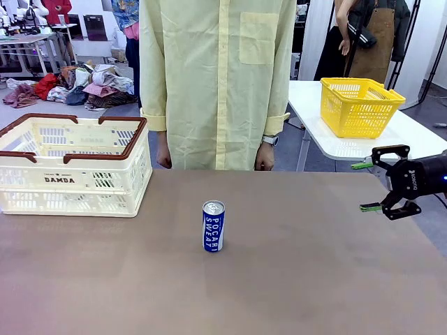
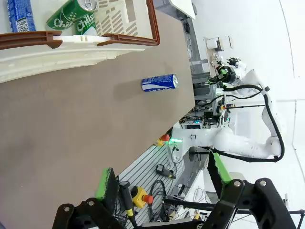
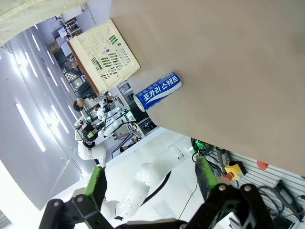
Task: Place the drinks into the Shopping basket.
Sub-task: Pick up one drink and place it into the Shopping basket.
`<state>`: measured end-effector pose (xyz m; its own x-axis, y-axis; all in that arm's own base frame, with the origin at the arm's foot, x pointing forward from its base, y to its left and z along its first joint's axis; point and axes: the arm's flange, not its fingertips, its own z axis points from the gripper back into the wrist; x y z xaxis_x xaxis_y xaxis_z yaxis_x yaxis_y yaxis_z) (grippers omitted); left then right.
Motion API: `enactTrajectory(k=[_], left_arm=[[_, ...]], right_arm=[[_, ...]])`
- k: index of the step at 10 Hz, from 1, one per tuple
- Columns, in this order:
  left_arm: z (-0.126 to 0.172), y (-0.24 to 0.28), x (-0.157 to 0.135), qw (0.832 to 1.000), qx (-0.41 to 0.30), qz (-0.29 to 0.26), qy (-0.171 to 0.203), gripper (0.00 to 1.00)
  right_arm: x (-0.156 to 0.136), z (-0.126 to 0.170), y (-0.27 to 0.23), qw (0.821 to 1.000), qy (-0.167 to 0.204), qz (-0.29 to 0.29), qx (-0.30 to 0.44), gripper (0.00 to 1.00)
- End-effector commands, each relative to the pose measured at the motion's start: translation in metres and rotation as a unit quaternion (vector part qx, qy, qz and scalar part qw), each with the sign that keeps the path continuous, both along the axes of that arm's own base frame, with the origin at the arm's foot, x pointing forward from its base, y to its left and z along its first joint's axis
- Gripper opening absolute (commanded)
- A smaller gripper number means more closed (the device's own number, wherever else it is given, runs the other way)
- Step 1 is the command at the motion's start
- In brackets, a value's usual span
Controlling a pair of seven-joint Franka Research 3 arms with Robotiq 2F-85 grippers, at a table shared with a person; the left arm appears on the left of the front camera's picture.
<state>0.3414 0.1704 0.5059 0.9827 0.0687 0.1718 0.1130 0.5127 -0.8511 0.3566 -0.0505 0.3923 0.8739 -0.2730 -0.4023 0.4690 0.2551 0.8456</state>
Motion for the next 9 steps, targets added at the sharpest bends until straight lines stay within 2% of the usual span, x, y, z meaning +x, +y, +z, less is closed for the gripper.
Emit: enactTrajectory(k=[1,9], left_arm=[[-0.0013,-0.0004,-0.0048,1.000,0.003,-0.001,0.002,1.00],[0.0000,0.0000,0.0000,1.000,0.000,0.000,0.000,1.00]], right_arm=[[-0.0003,0.0044,-0.0001,1.000,0.007,0.000,0.000,1.00],[-0.0003,0.0044,-0.0001,1.000,0.007,0.000,0.000,1.00]])
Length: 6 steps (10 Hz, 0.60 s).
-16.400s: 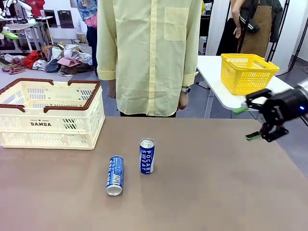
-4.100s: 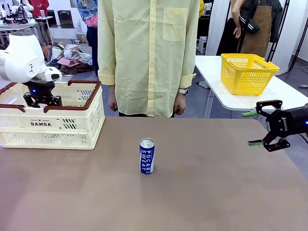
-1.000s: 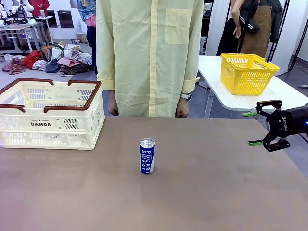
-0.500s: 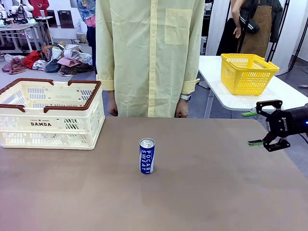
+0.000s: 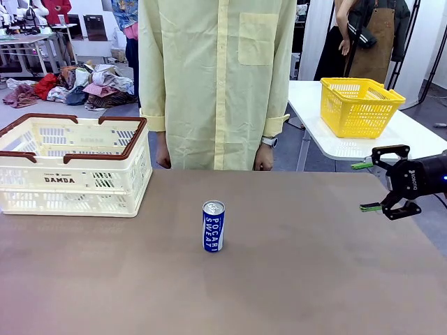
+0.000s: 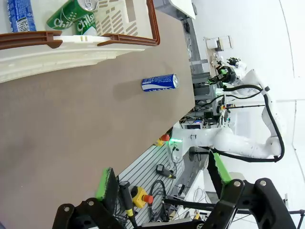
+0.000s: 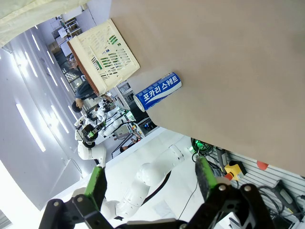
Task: Place the drinks into the Shopping basket.
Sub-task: Pick up one drink and place it into the Shopping basket.
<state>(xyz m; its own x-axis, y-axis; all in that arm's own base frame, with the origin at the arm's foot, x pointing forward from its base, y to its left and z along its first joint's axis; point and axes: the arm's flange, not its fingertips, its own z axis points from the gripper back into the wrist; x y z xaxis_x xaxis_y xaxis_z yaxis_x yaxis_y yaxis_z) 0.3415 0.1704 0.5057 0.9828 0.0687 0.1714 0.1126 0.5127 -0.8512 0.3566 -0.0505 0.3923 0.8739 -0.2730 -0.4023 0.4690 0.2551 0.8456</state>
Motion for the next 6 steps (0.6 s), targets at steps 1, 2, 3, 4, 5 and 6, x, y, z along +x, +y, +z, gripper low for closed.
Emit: enactTrajectory(k=[1,2,3,4,5,6], left_arm=[[0.019,-0.022,-0.012,0.999,0.011,0.028,0.032,1.00],[0.042,-0.055,-0.022,0.999,0.029,0.030,0.017,1.00],[0.068,-0.097,-0.035,0.998,0.056,0.010,-0.020,1.00],[0.087,-0.147,-0.042,0.994,0.111,-0.019,-0.016,1.00],[0.097,-0.195,-0.046,0.988,0.148,-0.025,0.028,1.00],[0.101,-0.252,-0.050,0.982,0.185,0.005,0.035,1.00]], right_arm=[[0.000,0.004,0.000,1.000,0.007,0.000,0.000,1.00],[0.000,0.004,0.000,1.000,0.007,0.000,0.000,1.00],[0.000,0.004,0.000,1.000,0.007,0.000,0.000,1.00],[0.000,0.004,0.000,1.000,0.007,0.000,0.000,1.00],[0.000,0.004,0.000,1.000,0.007,0.000,0.000,1.00],[0.000,0.004,0.000,1.000,0.007,0.000,0.000,1.00]])
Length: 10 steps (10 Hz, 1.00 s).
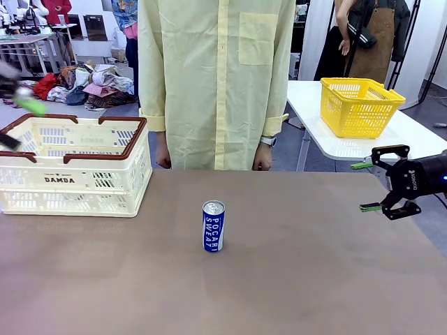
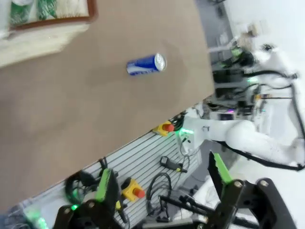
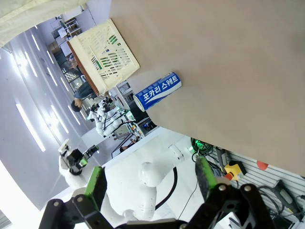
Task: Place the drinks into the Shopping basket.
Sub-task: Pick up one drink and place it into the Shopping basket.
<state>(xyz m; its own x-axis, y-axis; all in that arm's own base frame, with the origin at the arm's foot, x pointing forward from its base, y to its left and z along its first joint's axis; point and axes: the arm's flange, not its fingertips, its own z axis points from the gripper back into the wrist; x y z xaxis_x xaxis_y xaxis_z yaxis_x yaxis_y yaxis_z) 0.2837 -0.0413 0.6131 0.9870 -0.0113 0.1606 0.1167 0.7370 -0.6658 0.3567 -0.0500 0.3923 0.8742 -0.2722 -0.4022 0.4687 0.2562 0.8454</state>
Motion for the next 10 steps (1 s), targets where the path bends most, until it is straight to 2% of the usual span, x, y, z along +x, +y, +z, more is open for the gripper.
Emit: enactTrajectory(k=[1,3,4,6,8,9,10], left_arm=[[-0.011,-0.100,-0.003,0.996,0.071,0.030,0.042,1.00],[-0.033,-0.184,-0.018,0.992,0.120,0.031,-0.032,1.00],[-0.047,-0.217,-0.019,0.989,0.138,-0.016,-0.055,1.00],[-0.090,-0.281,0.004,0.982,0.147,-0.117,-0.029,1.00],[-0.124,-0.319,0.016,0.967,0.191,-0.164,-0.029,1.00],[-0.132,-0.332,0.030,0.967,0.197,-0.161,-0.022,1.00],[-0.137,-0.338,0.044,0.971,0.196,-0.136,-0.014,1.00]], right_arm=[[0.000,0.004,-0.001,1.000,0.007,-0.001,0.000,1.00],[0.000,0.004,-0.001,1.000,0.007,-0.001,0.000,1.00],[0.000,0.004,-0.001,1.000,0.007,-0.001,0.000,1.00],[0.000,0.004,-0.001,1.000,0.007,-0.001,0.000,1.00],[0.000,0.004,-0.001,1.000,0.007,-0.001,0.000,1.00],[0.000,0.004,-0.001,1.000,0.007,-0.001,0.000,1.00],[0.000,0.004,-0.001,1.000,0.007,-0.001,0.000,1.00]])
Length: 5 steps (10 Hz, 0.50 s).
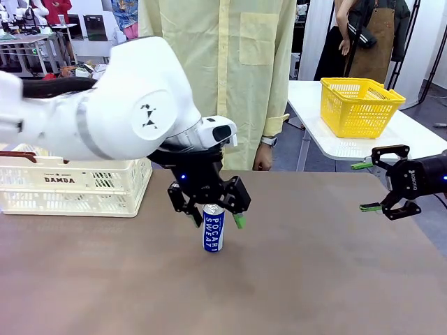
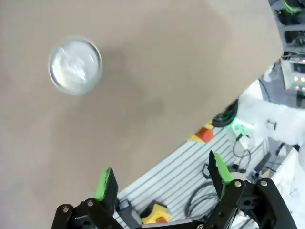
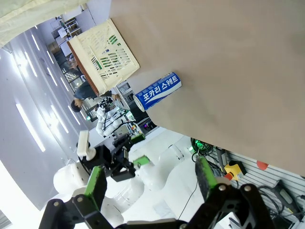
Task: Place the drinks into the Shopping basket.
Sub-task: Pick up one drink and place it into the Shopping basket.
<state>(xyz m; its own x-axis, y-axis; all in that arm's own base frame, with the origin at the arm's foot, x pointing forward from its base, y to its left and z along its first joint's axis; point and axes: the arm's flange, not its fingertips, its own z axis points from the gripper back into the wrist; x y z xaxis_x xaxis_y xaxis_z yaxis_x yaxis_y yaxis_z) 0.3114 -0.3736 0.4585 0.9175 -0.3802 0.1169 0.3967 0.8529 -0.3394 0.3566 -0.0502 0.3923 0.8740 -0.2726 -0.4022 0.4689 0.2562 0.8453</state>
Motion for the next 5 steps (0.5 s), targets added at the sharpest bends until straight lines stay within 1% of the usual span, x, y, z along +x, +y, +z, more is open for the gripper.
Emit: enactTrajectory(k=[1,2,5], left_arm=[[0.021,-0.001,0.021,1.000,-0.002,0.024,0.014,1.00],[0.000,0.000,0.000,1.000,0.000,0.000,0.000,1.00],[0.000,0.000,0.000,1.000,0.000,0.000,0.000,1.00]], right_arm=[[0.000,0.004,0.000,1.000,0.007,-0.001,0.000,1.00],[0.000,0.004,0.000,1.000,0.007,-0.001,0.000,1.00],[0.000,0.004,0.000,1.000,0.007,-0.001,0.000,1.00]])
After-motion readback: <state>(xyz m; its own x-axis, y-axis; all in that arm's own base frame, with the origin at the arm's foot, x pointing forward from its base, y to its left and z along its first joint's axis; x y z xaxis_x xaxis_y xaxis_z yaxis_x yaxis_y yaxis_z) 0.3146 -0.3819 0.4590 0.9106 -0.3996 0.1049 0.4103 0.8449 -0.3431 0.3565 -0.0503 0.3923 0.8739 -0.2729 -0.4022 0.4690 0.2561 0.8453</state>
